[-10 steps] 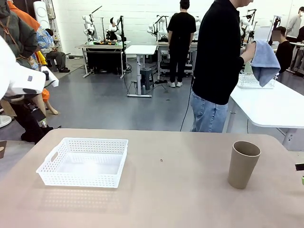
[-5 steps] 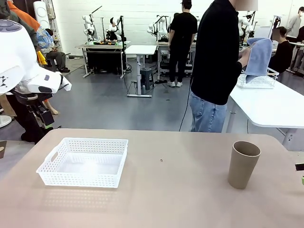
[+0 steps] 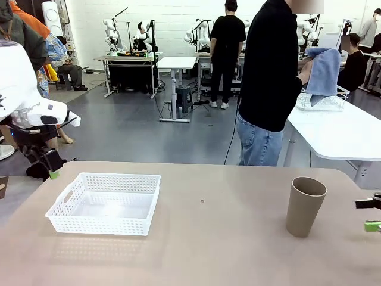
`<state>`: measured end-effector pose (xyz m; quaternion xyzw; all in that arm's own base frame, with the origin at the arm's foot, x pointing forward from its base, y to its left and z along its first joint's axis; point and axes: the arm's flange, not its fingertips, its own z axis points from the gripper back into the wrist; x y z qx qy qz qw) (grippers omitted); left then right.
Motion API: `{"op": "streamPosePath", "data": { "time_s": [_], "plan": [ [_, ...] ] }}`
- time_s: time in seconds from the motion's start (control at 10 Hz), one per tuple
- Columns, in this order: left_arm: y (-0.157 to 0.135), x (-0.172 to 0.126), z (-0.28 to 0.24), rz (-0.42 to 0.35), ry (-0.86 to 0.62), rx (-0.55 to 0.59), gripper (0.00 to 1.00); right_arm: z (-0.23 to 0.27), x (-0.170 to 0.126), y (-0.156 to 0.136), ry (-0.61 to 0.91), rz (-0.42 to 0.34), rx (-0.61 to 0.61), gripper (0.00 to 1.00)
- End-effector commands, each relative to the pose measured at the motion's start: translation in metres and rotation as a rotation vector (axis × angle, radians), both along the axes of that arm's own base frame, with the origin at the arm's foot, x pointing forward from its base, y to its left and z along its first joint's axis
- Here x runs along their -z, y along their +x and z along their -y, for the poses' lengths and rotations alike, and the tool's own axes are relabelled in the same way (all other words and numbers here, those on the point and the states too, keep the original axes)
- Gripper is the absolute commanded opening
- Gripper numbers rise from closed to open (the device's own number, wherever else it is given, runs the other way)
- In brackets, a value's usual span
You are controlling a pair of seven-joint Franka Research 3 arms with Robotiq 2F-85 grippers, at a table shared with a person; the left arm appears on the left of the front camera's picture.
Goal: Clean and organize the cups into the basket.
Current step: Pick up the Organizing basket and move it to the center of the table, then pick up the Reusable plastic cup from the right side of the table and place it inside the Organizing basket.
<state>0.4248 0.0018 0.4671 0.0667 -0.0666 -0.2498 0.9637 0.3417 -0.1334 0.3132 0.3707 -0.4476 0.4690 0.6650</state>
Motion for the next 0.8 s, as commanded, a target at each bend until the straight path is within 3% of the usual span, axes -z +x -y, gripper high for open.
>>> {"op": "streamPosePath", "data": {
  "time_s": [0.0,0.4,0.6,0.7],
  "plan": [
    [0.006,-0.016,-0.002,-0.075,-0.117,-0.063,1.0,-0.008,0.018,0.018,0.04,0.072,-0.047,1.0],
    [0.016,-0.003,0.003,-0.178,-0.218,-0.117,1.0,-0.013,0.028,0.035,0.029,0.053,-0.046,1.0],
    [0.023,0.002,0.006,-0.165,-0.25,-0.191,1.0,-0.014,0.028,0.037,0.038,0.048,-0.039,1.0],
    [0.025,0.004,0.005,-0.115,-0.21,-0.238,1.0,-0.011,0.027,0.029,0.024,0.043,-0.057,1.0]
  ]
}}
